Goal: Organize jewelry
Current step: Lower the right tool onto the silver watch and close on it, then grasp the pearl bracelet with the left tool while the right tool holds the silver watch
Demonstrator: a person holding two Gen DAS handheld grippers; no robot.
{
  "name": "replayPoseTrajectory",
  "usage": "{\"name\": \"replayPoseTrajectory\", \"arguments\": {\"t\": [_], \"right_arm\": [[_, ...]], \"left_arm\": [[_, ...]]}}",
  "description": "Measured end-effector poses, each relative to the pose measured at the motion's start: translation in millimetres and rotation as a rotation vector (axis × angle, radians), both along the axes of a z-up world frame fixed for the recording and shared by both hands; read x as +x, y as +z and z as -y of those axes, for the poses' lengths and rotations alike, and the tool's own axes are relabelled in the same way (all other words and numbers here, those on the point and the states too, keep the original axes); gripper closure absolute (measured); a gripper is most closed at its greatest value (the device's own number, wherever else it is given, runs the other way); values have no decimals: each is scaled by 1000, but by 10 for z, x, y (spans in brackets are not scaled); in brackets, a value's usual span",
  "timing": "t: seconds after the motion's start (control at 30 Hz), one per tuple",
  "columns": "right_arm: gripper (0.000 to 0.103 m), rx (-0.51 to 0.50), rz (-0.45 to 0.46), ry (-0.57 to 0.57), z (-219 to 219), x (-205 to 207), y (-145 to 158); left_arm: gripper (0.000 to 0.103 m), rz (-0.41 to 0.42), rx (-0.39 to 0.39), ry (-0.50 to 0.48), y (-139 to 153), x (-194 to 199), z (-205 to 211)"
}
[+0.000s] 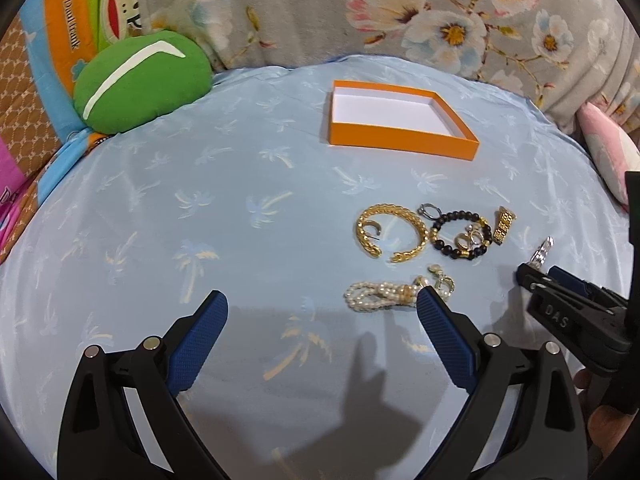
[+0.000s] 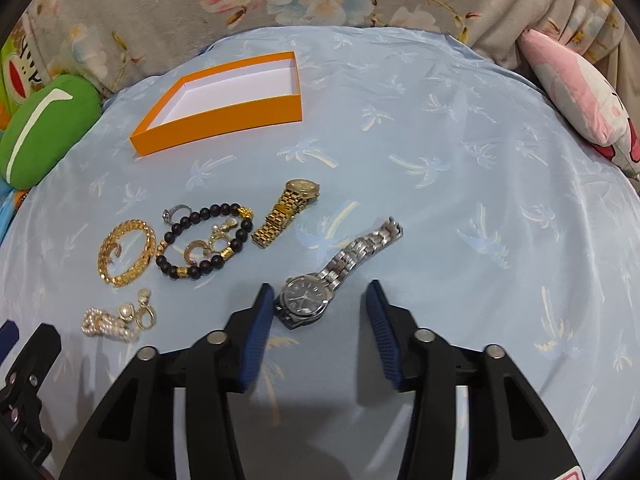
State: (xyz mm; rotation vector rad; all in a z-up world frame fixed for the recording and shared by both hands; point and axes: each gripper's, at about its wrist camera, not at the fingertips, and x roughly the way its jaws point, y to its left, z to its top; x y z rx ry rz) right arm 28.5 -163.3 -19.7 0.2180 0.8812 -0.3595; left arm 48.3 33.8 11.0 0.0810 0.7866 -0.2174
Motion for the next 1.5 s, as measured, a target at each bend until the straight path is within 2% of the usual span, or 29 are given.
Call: {"name": "replayPoseTrajectory", "arguments": {"t": [0.1, 0.4, 0.57, 0.73, 0.83, 1.07, 1.23, 1.3, 1.43, 1.5], "right_arm": [[81, 11, 10, 11, 106, -95, 2], [82, -20, 13, 54, 186, -214, -3], [83, -12, 18, 76, 251, -264, -4], [83, 0, 24, 82, 271, -278, -3], [83, 10, 29, 83, 283, -283, -1], [82, 16, 34, 87, 283, -287, 2], [77, 14, 35, 86, 264, -264, 0], [67, 6, 35, 80, 249, -235, 3], [66, -5, 25, 73, 241, -176, -4], [69, -11, 22, 68, 244, -178, -5]], "left_arm": [[10, -11, 2, -32, -34, 24, 76], [13, -47, 37, -112, -184, 121, 360], [29, -87, 49, -153, -276, 162, 442], [33, -89, 34, -188, -282, 41, 447], [39, -80, 26, -204, -272, -66, 445], [39, -71, 8, -174, -236, 156, 343], [43, -73, 28, -238, -268, 183, 449], [50, -62, 52, -264, -272, 145, 520], [74, -58, 39, -277, -261, 98, 572], [81, -63, 22, -277, -257, 69, 571]]}}
